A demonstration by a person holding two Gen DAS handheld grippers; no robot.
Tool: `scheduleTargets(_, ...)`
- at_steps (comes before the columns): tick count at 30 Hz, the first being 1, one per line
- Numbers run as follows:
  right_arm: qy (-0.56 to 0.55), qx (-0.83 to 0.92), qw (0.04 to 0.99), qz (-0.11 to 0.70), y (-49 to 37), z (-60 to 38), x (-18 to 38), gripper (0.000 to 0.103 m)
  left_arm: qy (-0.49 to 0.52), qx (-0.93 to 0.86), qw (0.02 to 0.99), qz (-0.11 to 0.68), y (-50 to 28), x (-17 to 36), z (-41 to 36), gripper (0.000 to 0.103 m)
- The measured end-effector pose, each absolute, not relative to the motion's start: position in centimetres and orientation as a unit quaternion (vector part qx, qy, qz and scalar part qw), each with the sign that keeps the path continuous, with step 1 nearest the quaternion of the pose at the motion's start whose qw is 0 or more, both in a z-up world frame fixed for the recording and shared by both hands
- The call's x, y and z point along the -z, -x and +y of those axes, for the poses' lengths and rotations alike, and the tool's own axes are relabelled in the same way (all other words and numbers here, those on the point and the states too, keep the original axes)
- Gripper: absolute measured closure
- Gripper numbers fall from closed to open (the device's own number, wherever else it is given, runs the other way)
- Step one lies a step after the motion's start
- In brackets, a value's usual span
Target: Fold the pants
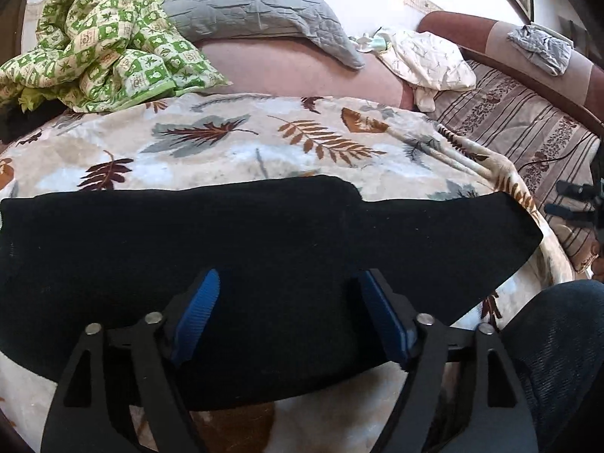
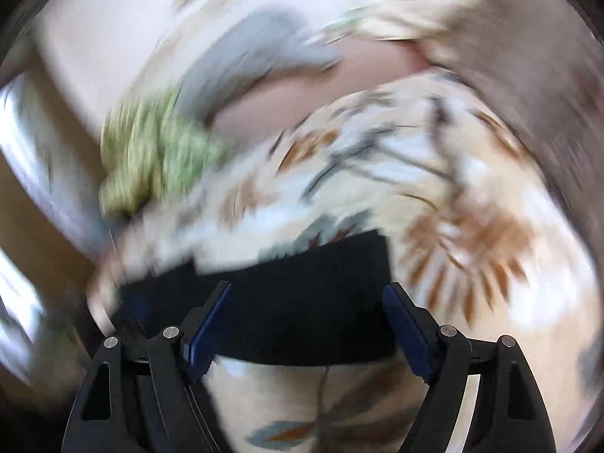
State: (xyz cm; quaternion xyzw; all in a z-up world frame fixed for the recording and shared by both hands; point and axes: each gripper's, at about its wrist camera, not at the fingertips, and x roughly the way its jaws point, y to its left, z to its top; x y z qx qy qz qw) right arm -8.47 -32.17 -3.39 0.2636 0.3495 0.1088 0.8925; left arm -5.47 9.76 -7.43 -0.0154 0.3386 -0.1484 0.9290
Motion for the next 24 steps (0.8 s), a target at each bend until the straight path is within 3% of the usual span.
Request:
scheduleTargets(3, -0.409, -0.104, 0.833, 0.357, 9.7, -35.2, 6.6, 0.020, 0.002, 0.141, 0.933, 0.330, 5.7, 7.5, 9.3, 0.016)
scheduleTargets(6, -0.472, -0.119, 0.794, 0.365, 9.6, -36.1, 8.6, 0.020, 0.005, 0.142, 0.935, 0.325, 6.0, 7.6, 9.5, 0.015)
scheduleTargets(13, -0.487, -0.121, 0.766, 0.401, 7.7, -34.9, 10.3, 0.020, 0.021, 0.155, 0.935, 0.319, 6.0, 7.6, 9.9, 0.014)
scheduleTargets(18, -0.478, -0.110, 0.776, 0.397, 8.1, -34.6, 10.2, 0.013, 0.021, 0.154, 0.935, 0.319, 6.0, 7.6, 9.9, 0.013)
scheduleTargets(22, -0.503, -0.104, 0.780, 0.357, 7.8, -35.1, 10.0, 0.013, 0.028, 0.158, 0.934, 0.318, 6.0, 7.6, 10.1, 0.013)
scheduleTargets(24, -0.496, -0.100, 0.787, 0.353, 7.8, -35.1, 9.9, 0.018, 0.035, 0.161, 0.933, 0.319, 5.9, 7.5, 10.3, 0.013)
